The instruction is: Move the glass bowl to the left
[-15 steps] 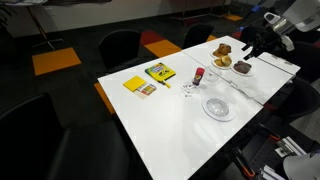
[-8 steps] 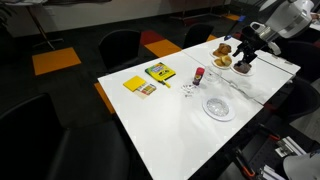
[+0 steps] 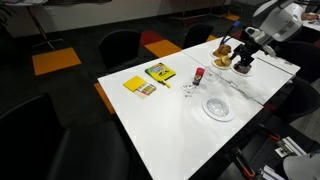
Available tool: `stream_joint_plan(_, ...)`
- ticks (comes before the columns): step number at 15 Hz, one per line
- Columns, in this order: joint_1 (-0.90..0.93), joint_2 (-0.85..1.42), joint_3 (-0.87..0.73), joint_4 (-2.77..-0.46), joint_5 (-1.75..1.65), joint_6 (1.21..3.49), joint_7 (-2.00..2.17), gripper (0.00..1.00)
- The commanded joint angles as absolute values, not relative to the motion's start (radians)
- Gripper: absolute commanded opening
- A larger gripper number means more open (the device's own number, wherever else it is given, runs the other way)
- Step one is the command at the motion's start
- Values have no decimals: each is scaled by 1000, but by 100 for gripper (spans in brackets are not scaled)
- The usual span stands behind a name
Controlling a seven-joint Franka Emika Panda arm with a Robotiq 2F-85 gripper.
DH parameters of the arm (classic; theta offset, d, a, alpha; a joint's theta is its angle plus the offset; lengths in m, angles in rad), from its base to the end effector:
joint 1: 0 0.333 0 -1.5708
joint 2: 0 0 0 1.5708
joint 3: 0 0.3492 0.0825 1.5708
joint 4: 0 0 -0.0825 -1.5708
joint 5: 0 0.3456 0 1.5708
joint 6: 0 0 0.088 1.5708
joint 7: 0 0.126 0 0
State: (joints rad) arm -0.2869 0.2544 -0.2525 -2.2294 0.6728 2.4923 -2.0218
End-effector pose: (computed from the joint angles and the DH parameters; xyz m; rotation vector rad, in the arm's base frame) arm 0.4619 -0.2692 0.3067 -2.6900 -1.3902 -0.5200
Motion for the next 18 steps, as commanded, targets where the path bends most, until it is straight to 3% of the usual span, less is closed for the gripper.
stream_joint_plan(1,-325,290,-206,-2205,643,2469,-2044,100)
stream_joint_plan(13,-389,552,-96,-2056,530,2542,-2052,100)
stream_joint_plan(14,-394,561,-89,-2048,510,2547,-2051,75)
stream_joint_plan(15,-399,569,-83,-2040,489,2546,-2045,73)
stream_joint_plan(18,-412,600,-68,-2017,442,2550,-2043,51)
